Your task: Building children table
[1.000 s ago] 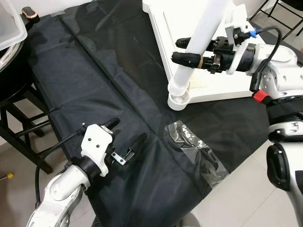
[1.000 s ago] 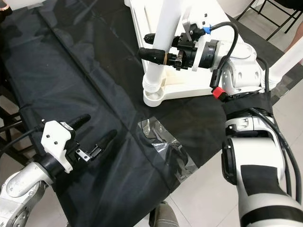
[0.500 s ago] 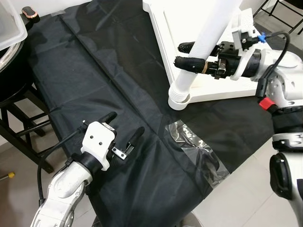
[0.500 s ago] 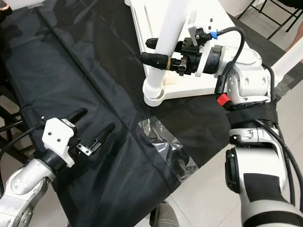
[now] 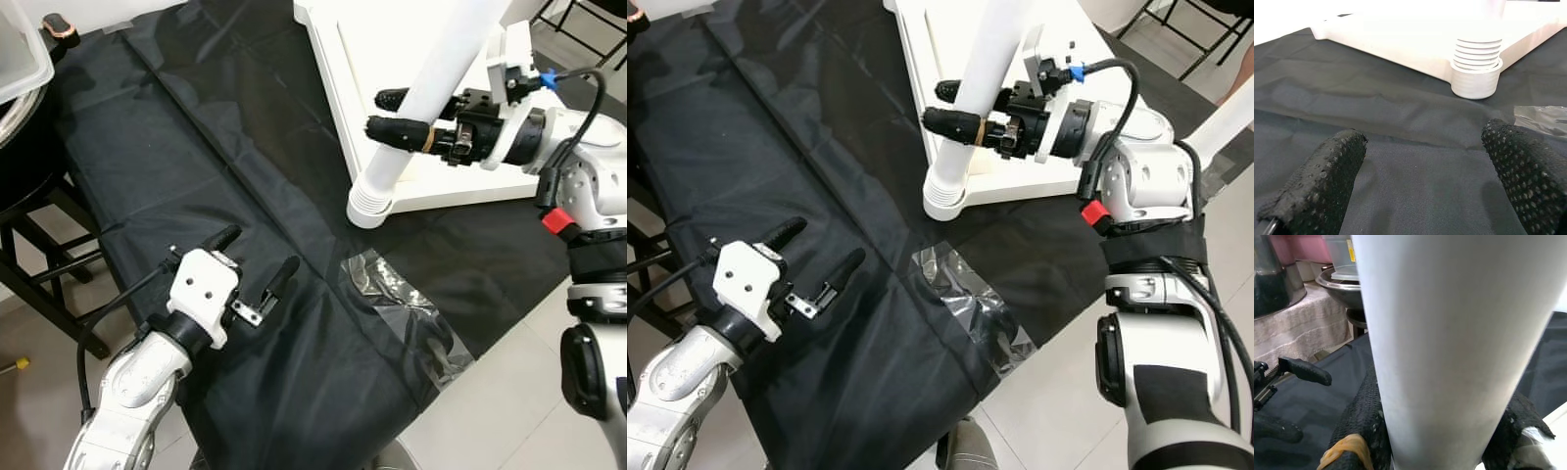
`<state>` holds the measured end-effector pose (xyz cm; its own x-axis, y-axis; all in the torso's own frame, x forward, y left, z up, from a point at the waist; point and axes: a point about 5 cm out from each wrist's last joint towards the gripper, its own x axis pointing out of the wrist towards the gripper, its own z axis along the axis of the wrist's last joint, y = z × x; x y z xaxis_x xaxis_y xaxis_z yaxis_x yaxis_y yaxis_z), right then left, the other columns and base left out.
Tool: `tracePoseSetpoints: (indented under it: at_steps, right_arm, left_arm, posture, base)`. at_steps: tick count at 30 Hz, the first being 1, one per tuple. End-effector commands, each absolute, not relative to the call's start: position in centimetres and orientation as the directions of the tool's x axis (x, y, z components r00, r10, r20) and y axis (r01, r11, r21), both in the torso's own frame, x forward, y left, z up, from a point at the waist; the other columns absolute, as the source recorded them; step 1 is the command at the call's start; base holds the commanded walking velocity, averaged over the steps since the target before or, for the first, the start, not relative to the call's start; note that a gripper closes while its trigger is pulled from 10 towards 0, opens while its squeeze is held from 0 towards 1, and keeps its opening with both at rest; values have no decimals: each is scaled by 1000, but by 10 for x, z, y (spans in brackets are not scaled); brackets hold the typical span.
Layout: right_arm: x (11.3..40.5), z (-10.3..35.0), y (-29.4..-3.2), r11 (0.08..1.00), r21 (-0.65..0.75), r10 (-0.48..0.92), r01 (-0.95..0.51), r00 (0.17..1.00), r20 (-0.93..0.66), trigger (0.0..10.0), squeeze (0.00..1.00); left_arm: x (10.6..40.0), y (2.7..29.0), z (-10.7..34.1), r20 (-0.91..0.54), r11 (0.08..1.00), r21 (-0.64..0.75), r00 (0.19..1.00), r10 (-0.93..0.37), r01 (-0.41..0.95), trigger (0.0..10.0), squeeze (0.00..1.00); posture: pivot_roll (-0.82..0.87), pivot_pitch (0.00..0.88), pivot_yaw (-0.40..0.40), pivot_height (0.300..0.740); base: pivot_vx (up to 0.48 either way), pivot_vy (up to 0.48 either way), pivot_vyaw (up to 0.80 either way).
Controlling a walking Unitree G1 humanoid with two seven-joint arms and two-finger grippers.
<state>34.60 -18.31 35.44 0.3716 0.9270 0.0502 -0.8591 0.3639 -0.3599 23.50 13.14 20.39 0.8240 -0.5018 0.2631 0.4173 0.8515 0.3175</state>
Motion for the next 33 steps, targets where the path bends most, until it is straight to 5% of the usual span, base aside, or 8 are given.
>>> tracePoseSetpoints:
  at_steps: [1,33]
  right_arm:
    - [347,341,-182,349,-322,930,-880,367,7,10000,0]
    - [352,343,-185,396,-295,902,-869,429,-52,10000,0]
  left_arm:
    - [234,130,199,250,850,315,827,-504,423,10000,0]
    - [236,129,198,256,849,318,823,-506,423,10000,0]
  posture:
    - [31,379,-22,740]
    - [30,373,-28,740]
  base:
    - [0,0,0]
    - [0,0,0]
